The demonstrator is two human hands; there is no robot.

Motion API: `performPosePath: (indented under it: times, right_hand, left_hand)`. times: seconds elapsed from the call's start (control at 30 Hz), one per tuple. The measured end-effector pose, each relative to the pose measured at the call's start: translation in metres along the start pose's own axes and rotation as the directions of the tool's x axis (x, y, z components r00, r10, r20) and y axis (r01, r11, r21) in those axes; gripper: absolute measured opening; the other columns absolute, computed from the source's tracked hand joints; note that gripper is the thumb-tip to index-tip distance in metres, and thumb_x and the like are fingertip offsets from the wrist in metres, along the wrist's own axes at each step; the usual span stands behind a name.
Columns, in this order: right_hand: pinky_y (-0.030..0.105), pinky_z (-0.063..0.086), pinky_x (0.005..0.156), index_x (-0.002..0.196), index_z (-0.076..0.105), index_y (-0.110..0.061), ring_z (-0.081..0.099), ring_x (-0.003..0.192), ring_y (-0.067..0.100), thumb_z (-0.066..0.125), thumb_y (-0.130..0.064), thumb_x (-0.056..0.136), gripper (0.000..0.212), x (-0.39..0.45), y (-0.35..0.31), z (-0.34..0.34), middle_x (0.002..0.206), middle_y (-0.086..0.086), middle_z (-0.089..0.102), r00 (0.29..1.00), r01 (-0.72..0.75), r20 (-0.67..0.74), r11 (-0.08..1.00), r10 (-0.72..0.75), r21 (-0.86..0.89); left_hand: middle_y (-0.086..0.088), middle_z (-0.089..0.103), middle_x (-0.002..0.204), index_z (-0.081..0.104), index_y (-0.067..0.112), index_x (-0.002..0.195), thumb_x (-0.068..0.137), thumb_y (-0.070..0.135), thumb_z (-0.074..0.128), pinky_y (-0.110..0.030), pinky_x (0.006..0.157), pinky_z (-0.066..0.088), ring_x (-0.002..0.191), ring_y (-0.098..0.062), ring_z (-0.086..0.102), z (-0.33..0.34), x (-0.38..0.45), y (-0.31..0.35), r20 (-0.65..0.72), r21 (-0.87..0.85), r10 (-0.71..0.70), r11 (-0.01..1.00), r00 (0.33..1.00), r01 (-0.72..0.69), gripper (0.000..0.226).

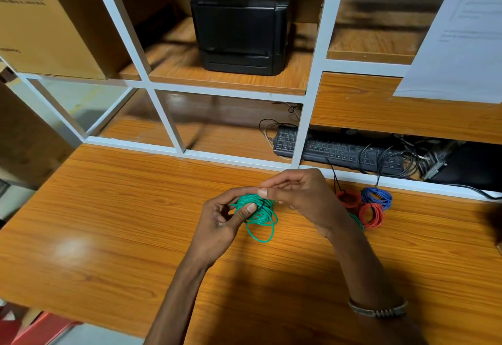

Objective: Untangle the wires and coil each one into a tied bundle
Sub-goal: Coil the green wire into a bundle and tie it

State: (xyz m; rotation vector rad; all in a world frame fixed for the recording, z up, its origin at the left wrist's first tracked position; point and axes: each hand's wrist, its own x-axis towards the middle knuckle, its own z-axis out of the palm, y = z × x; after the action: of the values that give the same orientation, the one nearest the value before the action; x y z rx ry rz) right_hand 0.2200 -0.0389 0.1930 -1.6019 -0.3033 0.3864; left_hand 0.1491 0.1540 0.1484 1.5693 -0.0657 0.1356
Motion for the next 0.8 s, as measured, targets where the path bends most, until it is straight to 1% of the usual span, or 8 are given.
performPosePath:
  times: [0.1,0.17,0.27,0.33,0.47,0.6,0.7,0.8]
  right_hand:
    - [0.015,0.047,0.062,0.086,0.081,-0.011,0.065,0.072,0.006,0.090,-0.016,0.078,0.013,0.004,0.004,-0.002,0.082,0.004,0.078,0.996,0.083,-0.033,0.991,-0.086,-0.101]
    - [0.021,0.050,0.066,0.085,0.080,-0.015,0.067,0.079,0.012,0.090,-0.022,0.078,0.013,0.006,0.006,-0.006,0.084,0.002,0.077,0.994,0.112,-0.001,0.982,-0.114,-0.154]
    - [0.042,0.058,0.073,0.086,0.078,-0.019,0.067,0.089,0.024,0.087,-0.024,0.081,0.011,0.008,0.008,-0.009,0.087,-0.001,0.075,0.987,0.158,0.051,0.965,-0.150,-0.210]
    - [0.051,0.057,0.074,0.087,0.077,-0.020,0.065,0.092,0.024,0.085,-0.023,0.084,0.010,0.009,0.010,-0.009,0.088,-0.003,0.072,0.984,0.178,0.071,0.957,-0.166,-0.228]
    - [0.054,0.056,0.071,0.089,0.073,-0.020,0.063,0.094,0.023,0.081,-0.020,0.088,0.008,0.010,0.012,-0.009,0.089,-0.005,0.068,0.977,0.203,0.111,0.954,-0.183,-0.220]
    - [0.050,0.057,0.073,0.090,0.071,-0.021,0.062,0.096,0.022,0.078,-0.018,0.091,0.008,0.010,0.015,-0.008,0.091,0.000,0.067,0.972,0.224,0.112,0.957,-0.206,-0.186]
    - [0.050,0.055,0.073,0.090,0.070,-0.021,0.062,0.091,0.019,0.076,-0.017,0.093,0.008,0.009,0.013,-0.004,0.090,0.004,0.067,0.971,0.232,0.093,0.962,-0.220,-0.146]
    - [0.041,0.052,0.073,0.091,0.069,-0.018,0.062,0.088,0.014,0.075,-0.017,0.094,0.006,0.011,0.005,-0.003,0.088,0.002,0.068,0.952,0.299,-0.030,0.944,-0.306,-0.137]
  left_hand:
    - [-0.009,0.078,0.113,0.073,0.006,0.121,0.094,0.000,0.069,-0.027,0.090,0.055,0.108,-0.018,0.072,0.001,0.001,0.003,-0.005,-0.023,0.003,1.000,1.000,-0.003,0.027]
    - [-0.008,0.078,0.112,0.073,0.007,0.121,0.094,0.000,0.069,-0.026,0.089,0.055,0.107,-0.016,0.072,0.001,0.001,0.005,-0.010,-0.029,0.000,1.000,1.000,0.000,0.028]
    - [-0.008,0.078,0.113,0.073,0.007,0.122,0.095,0.001,0.069,-0.028,0.091,0.056,0.109,-0.018,0.072,0.003,0.000,0.005,-0.009,-0.034,-0.002,0.999,1.000,0.002,0.028]
    - [-0.010,0.077,0.115,0.073,0.008,0.123,0.096,0.004,0.070,-0.034,0.093,0.057,0.111,-0.022,0.071,0.002,0.000,0.004,-0.004,-0.055,-0.010,0.998,1.000,0.010,0.028]
    - [-0.013,0.076,0.116,0.074,0.010,0.124,0.094,0.012,0.071,-0.044,0.095,0.057,0.111,-0.030,0.071,0.001,0.000,0.003,-0.002,-0.079,-0.031,0.996,1.000,0.031,0.030]
    - [-0.014,0.076,0.116,0.075,0.016,0.123,0.094,0.013,0.070,-0.047,0.095,0.056,0.109,-0.030,0.071,0.001,0.000,0.005,0.011,-0.122,-0.061,0.991,0.998,0.062,0.030]
    - [-0.013,0.076,0.117,0.074,0.013,0.122,0.095,0.012,0.071,-0.047,0.095,0.056,0.112,-0.029,0.071,-0.001,-0.001,0.007,0.048,-0.098,-0.062,0.993,0.997,0.066,0.027]
    - [-0.010,0.077,0.120,0.074,0.008,0.119,0.097,0.006,0.070,-0.043,0.097,0.057,0.116,-0.031,0.070,0.005,-0.006,0.003,0.127,-0.002,-0.061,0.998,0.990,0.062,0.022]
